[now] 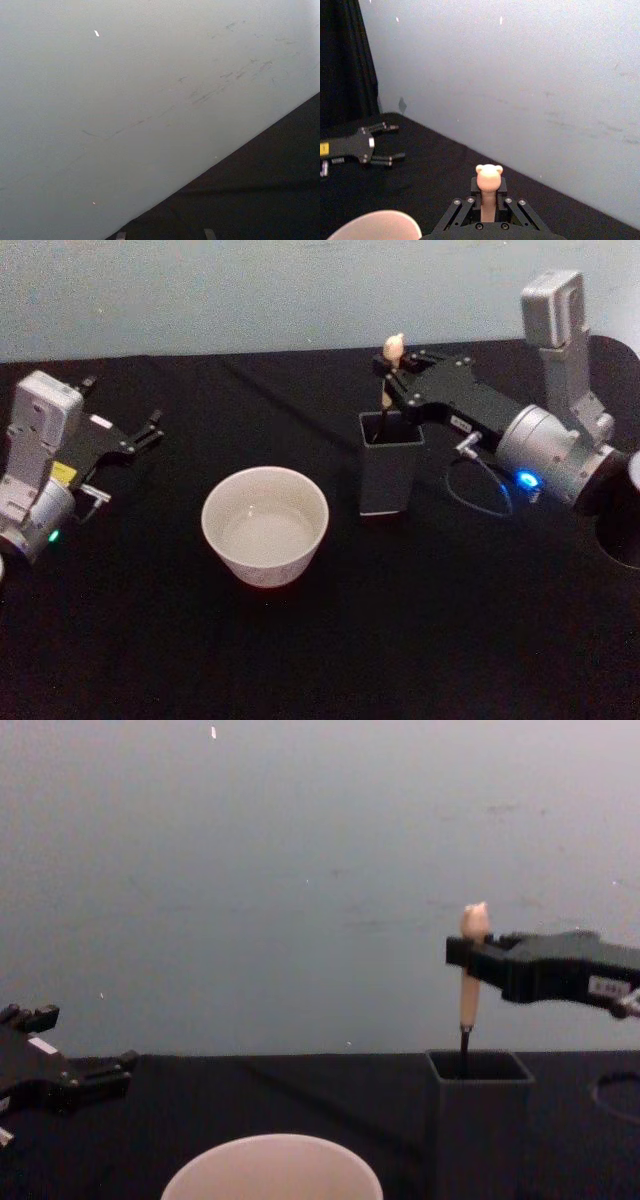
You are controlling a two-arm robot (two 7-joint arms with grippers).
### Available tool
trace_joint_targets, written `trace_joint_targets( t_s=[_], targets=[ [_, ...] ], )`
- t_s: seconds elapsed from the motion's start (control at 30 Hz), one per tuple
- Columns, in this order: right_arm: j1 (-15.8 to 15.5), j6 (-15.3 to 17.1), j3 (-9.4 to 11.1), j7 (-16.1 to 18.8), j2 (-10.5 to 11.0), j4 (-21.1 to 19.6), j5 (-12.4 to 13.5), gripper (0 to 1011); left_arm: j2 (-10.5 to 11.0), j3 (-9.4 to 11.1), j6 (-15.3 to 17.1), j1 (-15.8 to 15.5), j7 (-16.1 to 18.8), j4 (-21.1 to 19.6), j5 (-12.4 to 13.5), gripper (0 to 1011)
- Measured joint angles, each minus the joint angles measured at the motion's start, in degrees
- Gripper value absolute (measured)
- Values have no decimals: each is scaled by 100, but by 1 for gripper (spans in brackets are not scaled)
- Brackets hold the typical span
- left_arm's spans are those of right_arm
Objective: Pick up the stirring spoon with one hand, stir inside the cup, then place it back in its original position.
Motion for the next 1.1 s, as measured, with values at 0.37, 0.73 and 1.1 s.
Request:
trace_joint_targets(
  t_s=[0.37, 0.73, 1.1],
  targets=[
    [-131, -135, 230, -97, 46, -471, 267, 166, 0, 0, 0, 0, 0, 0, 0, 1001],
    [-152, -252, 262, -51, 112, -718, 432, 166, 0, 0, 0, 0, 0, 0, 0, 1001],
    [-52, -256, -103, 128, 105, -717, 474, 166, 0, 0, 0, 0, 0, 0, 0, 1001]
  ],
)
